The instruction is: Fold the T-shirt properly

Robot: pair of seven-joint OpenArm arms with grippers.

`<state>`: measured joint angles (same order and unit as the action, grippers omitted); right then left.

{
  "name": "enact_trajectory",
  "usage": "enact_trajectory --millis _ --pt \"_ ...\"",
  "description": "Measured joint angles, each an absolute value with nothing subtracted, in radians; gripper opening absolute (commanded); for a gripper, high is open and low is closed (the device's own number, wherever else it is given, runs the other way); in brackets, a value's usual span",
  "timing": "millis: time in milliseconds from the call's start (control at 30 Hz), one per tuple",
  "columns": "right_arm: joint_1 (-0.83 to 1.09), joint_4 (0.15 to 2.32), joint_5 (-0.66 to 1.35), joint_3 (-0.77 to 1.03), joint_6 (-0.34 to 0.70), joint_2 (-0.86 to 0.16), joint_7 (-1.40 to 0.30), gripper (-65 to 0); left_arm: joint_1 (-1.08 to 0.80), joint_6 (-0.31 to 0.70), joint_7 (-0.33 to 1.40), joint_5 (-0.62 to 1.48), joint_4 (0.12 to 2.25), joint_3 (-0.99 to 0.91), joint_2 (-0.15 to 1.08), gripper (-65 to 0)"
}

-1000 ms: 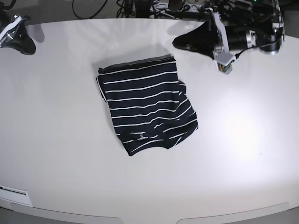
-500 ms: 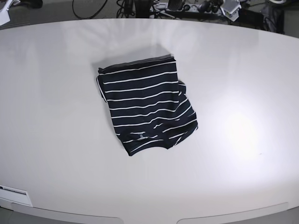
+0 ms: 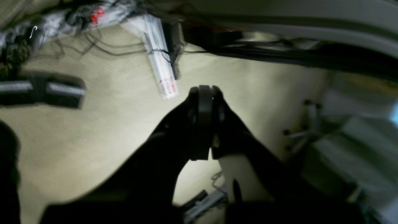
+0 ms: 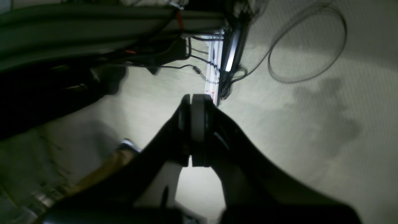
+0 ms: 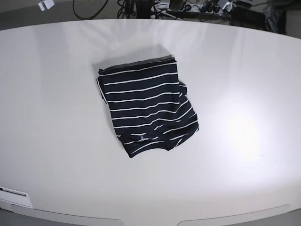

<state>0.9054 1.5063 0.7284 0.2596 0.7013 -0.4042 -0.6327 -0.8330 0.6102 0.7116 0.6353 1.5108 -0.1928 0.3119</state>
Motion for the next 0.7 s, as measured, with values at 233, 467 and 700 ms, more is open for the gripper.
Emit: enact_trajectory --millis 233,467,700 --pt "0.604 1.048 0.314 0.018 0.601 -0.407 -0.236 -65.0 -0.495 0.563 0.17 0.259 0.832 -0.031 0.303 -65.0" --pt "0.397 0.62 0.116 -0.218 0.327 -0.324 -0.01 -65.0 -0.318 0.242 -0.216 0.107 0.373 0.109 0.246 -65.0" --pt "0.352 0.567 0.057 -0.35 0.183 -0.162 0.045 -65.0 -0.281 0.037 -0.237 0.113 0.379 0.257 0.101 -65.0"
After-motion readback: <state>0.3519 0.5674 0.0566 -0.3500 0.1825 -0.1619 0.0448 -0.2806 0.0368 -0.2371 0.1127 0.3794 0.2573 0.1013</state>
